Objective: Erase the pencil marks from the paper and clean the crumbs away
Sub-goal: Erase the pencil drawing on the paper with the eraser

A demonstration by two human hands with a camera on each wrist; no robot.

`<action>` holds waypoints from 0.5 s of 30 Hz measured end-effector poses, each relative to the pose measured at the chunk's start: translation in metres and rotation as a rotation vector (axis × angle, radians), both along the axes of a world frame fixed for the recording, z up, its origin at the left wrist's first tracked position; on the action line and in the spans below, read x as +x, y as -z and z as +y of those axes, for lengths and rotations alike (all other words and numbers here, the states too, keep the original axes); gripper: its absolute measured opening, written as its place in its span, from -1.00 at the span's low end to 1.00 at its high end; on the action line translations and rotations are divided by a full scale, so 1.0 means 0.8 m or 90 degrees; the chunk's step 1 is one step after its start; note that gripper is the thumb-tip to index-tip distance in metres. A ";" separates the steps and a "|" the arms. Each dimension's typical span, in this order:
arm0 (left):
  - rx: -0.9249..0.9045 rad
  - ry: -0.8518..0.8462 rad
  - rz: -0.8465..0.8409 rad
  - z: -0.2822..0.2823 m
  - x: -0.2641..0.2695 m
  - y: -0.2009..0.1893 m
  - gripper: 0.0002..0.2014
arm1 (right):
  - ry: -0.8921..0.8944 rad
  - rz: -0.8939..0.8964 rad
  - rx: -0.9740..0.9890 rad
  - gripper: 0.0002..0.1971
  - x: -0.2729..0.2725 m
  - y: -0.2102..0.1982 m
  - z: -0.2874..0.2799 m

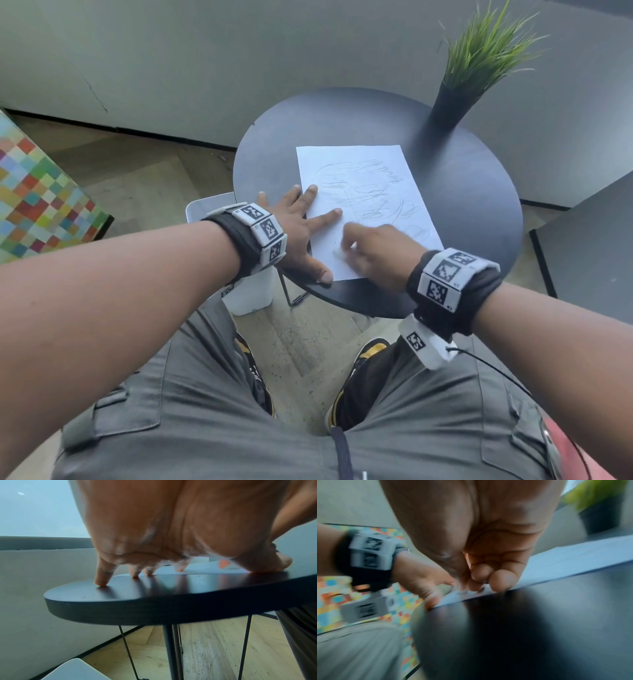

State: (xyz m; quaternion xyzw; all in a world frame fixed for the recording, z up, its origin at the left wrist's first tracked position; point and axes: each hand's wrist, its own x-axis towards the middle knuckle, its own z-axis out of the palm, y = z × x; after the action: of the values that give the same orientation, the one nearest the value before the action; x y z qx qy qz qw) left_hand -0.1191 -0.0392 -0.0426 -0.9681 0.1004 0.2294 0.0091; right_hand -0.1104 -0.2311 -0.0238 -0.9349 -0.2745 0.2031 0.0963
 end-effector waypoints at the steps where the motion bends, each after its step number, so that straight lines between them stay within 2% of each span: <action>1: 0.004 -0.004 0.001 -0.002 0.001 -0.003 0.23 | 0.053 -0.019 0.003 -0.77 0.009 -0.001 -0.003; 3: 0.014 -0.009 0.004 -0.006 0.000 -0.008 0.24 | 0.069 -0.041 0.005 -0.78 0.006 -0.002 0.002; 6: 0.035 -0.011 0.009 -0.013 0.001 -0.014 0.20 | -0.073 0.005 -0.009 -0.89 -0.026 0.000 0.013; 7: 0.038 -0.014 0.007 -0.013 0.001 -0.015 0.18 | -0.070 0.018 -0.019 -0.90 -0.023 -0.001 0.004; 11: 0.091 -0.016 0.006 -0.019 -0.005 -0.021 0.15 | 0.159 -0.021 -0.033 -0.76 0.030 -0.008 -0.047; 15: 0.114 0.037 -0.038 -0.044 0.008 -0.040 -0.01 | 0.173 -0.033 -0.022 -0.79 0.041 -0.001 -0.062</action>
State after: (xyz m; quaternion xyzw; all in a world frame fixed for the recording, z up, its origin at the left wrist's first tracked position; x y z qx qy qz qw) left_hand -0.1124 -0.0743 -0.0108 -0.9664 0.1074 0.2084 0.1055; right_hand -0.0774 -0.2806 -0.0233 -0.9700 -0.1439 0.1689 0.0995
